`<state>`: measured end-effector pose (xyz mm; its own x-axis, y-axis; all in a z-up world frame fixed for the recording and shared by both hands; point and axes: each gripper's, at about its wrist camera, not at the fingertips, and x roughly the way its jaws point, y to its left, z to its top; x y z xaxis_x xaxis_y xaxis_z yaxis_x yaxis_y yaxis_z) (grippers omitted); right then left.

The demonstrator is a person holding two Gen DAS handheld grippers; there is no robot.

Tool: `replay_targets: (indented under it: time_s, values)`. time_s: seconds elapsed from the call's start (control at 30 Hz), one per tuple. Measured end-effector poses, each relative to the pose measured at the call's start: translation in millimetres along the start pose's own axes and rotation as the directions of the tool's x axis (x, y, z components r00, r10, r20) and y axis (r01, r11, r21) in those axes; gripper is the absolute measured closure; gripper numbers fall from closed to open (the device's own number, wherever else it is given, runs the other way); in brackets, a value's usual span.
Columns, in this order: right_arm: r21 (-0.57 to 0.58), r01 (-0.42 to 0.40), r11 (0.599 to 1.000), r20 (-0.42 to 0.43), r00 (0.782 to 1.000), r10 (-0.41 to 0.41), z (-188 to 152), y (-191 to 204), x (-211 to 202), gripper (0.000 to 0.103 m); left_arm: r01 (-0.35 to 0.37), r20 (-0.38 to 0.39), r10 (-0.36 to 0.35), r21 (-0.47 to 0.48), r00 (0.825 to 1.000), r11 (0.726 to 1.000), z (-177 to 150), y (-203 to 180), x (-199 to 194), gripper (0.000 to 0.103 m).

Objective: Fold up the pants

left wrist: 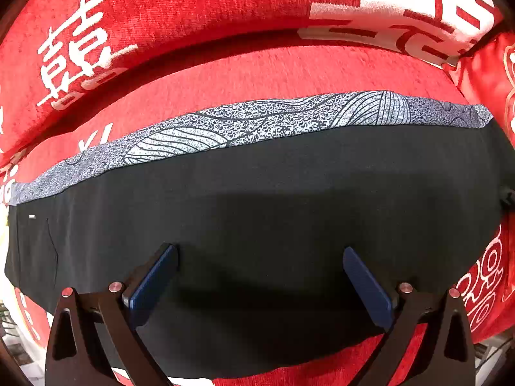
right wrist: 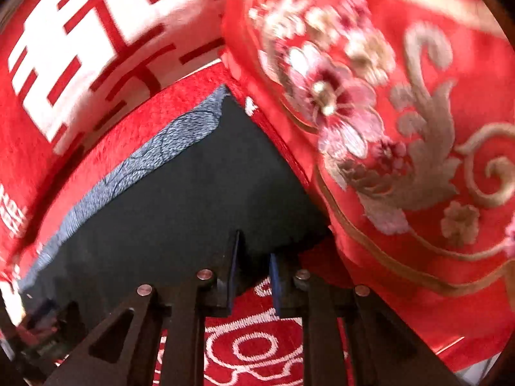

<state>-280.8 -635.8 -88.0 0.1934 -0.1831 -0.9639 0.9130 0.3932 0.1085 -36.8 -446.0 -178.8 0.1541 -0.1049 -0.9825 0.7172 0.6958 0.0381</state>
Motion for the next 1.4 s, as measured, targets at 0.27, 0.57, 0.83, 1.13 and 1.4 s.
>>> replay_targets:
  time_s: [0.27, 0.57, 0.83, 1.13, 1.4]
  values:
    - [-0.077, -0.034, 0.996, 0.16, 0.986, 0.046, 7, 19, -48, 0.088, -0.012, 0.09, 0.012, -0.006, 0.996, 1.0, 1, -6, -24, 0.0]
    - [-0.051, 0.029, 0.998, 0.032, 0.999, -0.028, 7, -2, -2, 0.067, 0.017, 0.009, -0.017, -0.006, 1.0, 1.0, 3, -14, 0, 0.0]
    - [0.019, -0.015, 1.0, 0.009, 1.0, 0.015, -25, -6, -38, 0.058, 0.01, 0.004, -0.01, 0.001, 1.0, 1.0, 3, -14, 1, 0.0]
    - [-0.139, -0.108, 0.984, -0.061, 0.993, 0.1, -34, 60, -18, 0.058, 0.014, 0.005, -0.014, 0.01, 1.0, 1.0, -2, -13, -3, 0.0]
    - [-0.112, -0.114, 0.987, -0.1, 0.99, 0.103, -40, 54, 0, 0.055, 0.014, -0.009, -0.014, 0.016, 1.0, 1.0, 0, -15, -3, 0.0]
